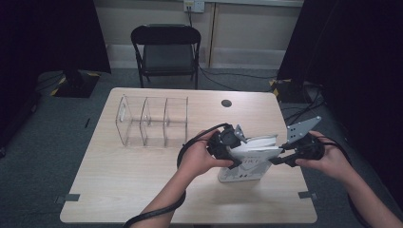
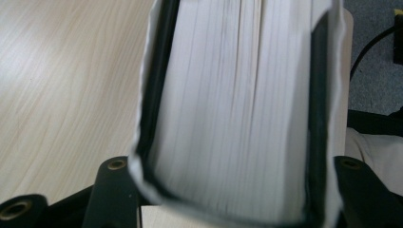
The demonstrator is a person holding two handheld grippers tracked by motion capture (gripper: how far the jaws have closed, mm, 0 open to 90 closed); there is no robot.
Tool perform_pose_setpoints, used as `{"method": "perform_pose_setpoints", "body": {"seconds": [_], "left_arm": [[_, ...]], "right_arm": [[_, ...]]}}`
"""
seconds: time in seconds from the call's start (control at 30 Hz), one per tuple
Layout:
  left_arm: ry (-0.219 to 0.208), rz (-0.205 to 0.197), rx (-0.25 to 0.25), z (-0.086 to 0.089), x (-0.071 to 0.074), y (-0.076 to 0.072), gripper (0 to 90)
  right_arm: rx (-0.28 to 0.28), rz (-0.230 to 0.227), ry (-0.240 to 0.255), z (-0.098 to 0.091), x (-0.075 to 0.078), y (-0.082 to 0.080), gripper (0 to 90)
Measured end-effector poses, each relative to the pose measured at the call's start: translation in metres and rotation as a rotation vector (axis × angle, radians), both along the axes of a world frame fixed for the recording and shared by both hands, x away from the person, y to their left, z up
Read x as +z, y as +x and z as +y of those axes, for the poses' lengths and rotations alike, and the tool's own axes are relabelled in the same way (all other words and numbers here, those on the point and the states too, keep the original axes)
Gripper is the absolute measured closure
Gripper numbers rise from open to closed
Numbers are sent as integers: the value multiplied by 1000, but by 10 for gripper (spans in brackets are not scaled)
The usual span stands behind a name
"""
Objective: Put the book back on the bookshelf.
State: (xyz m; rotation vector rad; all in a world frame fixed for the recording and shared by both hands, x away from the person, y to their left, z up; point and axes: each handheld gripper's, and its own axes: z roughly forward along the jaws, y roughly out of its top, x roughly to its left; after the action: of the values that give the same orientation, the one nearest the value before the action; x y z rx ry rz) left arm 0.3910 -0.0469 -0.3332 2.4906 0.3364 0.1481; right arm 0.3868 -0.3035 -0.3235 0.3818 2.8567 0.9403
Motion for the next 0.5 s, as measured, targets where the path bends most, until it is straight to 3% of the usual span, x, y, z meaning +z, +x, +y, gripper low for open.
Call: {"method": "perform_pose_setpoints", "body": {"seconds": [0.23,0.5], "left_arm": [[58,27,-15,-6,4,-1,480],[96,41,11,-7,7,-6,514]], "right_arm": [[-6,9,14,0,-1,-1,614],[-20,9,55,-1,-6,-3,509]]}}
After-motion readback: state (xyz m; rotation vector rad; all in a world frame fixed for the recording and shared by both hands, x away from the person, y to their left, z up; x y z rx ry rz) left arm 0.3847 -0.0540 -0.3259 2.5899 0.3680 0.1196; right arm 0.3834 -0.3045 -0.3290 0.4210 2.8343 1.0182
